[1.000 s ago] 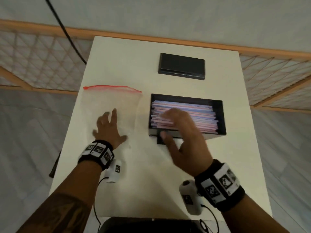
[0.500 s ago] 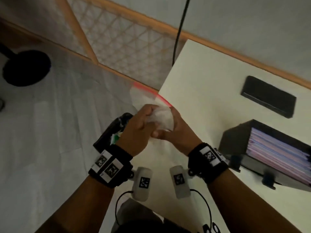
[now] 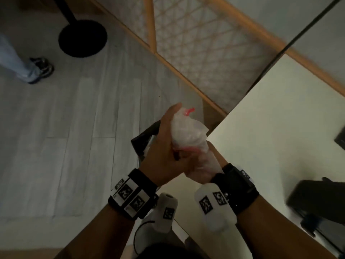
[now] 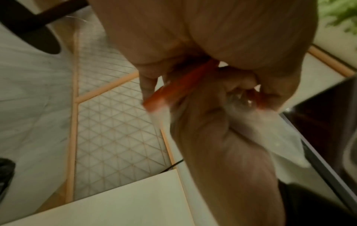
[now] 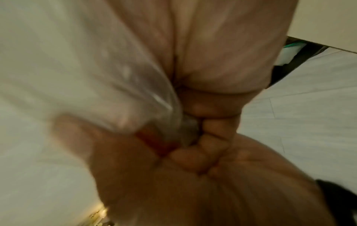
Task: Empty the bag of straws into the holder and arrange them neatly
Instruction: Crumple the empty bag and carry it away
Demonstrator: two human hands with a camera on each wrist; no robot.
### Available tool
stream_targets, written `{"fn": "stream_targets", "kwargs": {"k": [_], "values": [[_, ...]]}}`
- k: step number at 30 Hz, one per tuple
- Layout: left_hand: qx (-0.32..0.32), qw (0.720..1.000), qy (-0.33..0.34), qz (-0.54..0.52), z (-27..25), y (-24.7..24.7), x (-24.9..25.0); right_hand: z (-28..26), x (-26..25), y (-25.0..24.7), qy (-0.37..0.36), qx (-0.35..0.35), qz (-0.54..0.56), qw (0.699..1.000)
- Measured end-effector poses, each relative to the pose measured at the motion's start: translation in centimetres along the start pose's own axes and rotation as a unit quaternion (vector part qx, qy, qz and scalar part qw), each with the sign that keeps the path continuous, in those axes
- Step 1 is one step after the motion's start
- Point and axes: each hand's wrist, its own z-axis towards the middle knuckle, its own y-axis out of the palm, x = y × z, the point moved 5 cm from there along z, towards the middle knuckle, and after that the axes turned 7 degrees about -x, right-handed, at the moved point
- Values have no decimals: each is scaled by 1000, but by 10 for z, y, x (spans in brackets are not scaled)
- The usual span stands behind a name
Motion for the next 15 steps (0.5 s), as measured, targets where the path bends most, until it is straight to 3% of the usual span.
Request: {"fn": "stream_targets", "kwargs": {"k": [3, 7, 9, 12, 15], "values": [[34, 998, -45, -23, 3, -18, -20, 12, 7, -8, 30, 20, -60, 998], [51, 996, -66, 18, 20, -32, -52, 0, -7, -23, 45, -7, -110, 993], [75, 992, -82, 64, 34, -43, -82, -15, -16, -41, 34, 34, -142, 989], [72, 975, -185, 97, 56, -54, -148, -48, -34, -75, -18, 113, -213, 970], [45, 941, -301, 151, 74, -53, -231, -99, -44, -110, -53, 176, -256, 949]]}}
